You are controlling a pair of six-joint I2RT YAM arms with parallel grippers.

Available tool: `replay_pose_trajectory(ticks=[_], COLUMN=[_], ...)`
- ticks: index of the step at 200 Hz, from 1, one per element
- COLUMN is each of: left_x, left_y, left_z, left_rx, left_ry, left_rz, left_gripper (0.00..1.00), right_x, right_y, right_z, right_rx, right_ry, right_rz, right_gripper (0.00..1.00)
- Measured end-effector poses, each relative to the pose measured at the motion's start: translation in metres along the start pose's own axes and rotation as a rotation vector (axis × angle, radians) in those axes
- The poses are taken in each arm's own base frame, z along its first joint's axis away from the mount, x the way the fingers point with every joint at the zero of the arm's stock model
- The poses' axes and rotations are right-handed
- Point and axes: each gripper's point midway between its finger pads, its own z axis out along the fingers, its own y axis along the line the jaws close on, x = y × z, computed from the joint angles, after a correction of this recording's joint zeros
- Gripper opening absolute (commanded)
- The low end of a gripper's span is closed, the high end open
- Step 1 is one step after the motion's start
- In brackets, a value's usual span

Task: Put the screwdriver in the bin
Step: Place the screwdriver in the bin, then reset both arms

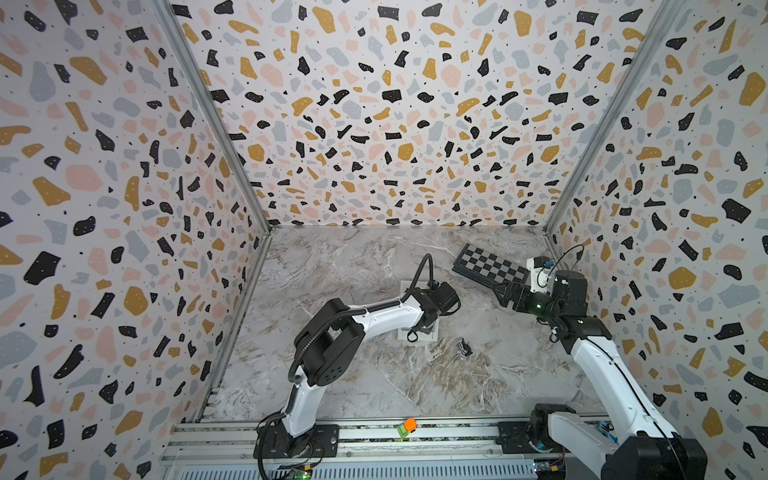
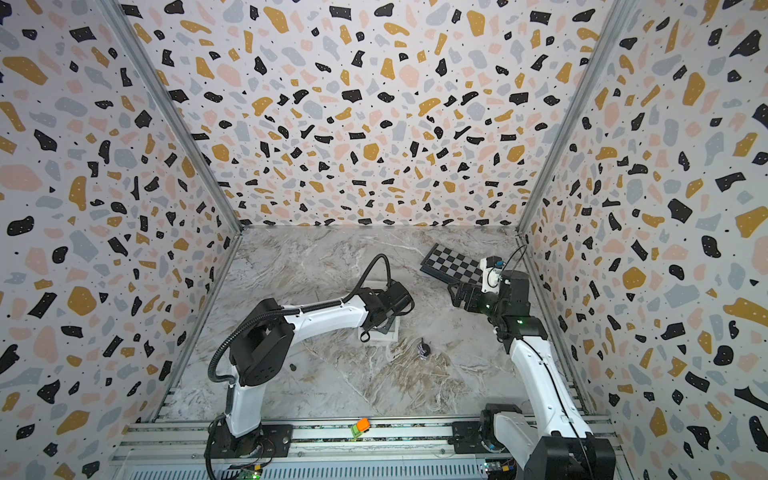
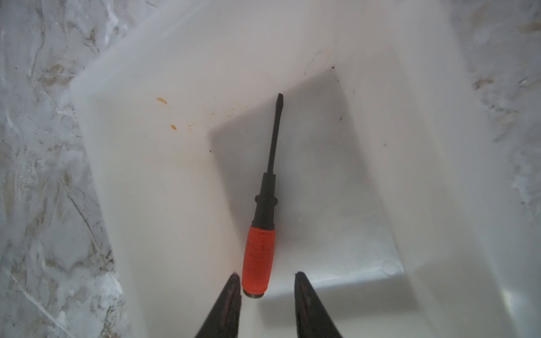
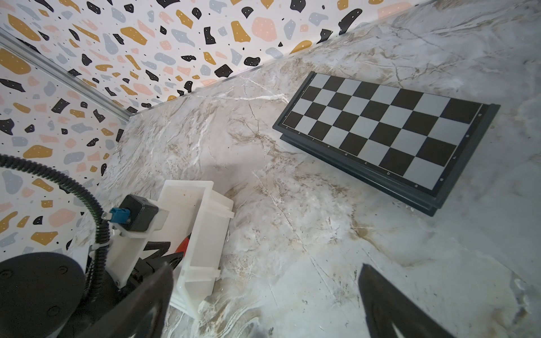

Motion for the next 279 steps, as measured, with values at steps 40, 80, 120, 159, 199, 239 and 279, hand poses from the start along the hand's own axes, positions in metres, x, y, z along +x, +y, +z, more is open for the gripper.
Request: replay_pose_trajectory(ticks=[40, 80, 120, 159, 199, 239, 279], left_x=[-0.019, -0.079, -0.123, -0.137, -0.121, -0.100, -0.076], left_y=[0.005, 0.014, 0.047, 0.112, 0.190, 0.261, 0.291], left_z=[-0.018, -0.084, -0.151, -0.184, -0.194, -0.196, -0.189], left_rx=[0.023, 0.121, 0.191, 0.138, 0.058, -0.010, -0.012], left_ry=[-0.049, -0.231, -0.420, -0.550, -0.625, -0.670, -0.678], left_rz=[-0.033, -0.112, -0.204, -0.293, -0.397, -0.516, -0.572], left_gripper=[0.37, 0.50, 0.66, 0.88, 0.91, 0.91, 0.92], right_x=[0.000, -0.007, -0.012, -0.018, -0.017, -0.013, -0.007], right_y=[0.000, 0.002, 0.003, 0.015, 0.042, 0.065, 0.088], right_z=[0.000, -0.001, -0.002, 0.003, 0.025, 0.044, 0.058], right_rx=[0.000, -0.002, 0.008, 0.036, 0.037, 0.036, 0.019], right_ry=[0.000, -0.007, -0.018, -0.022, 0.015, 0.044, 0.060], right_rz=[0.000, -0.003, -0.009, -0.061, -0.141, -0.198, -0.246], right_gripper=[0.99, 0.99, 0.99, 0.99, 0.99, 0.99, 0.99])
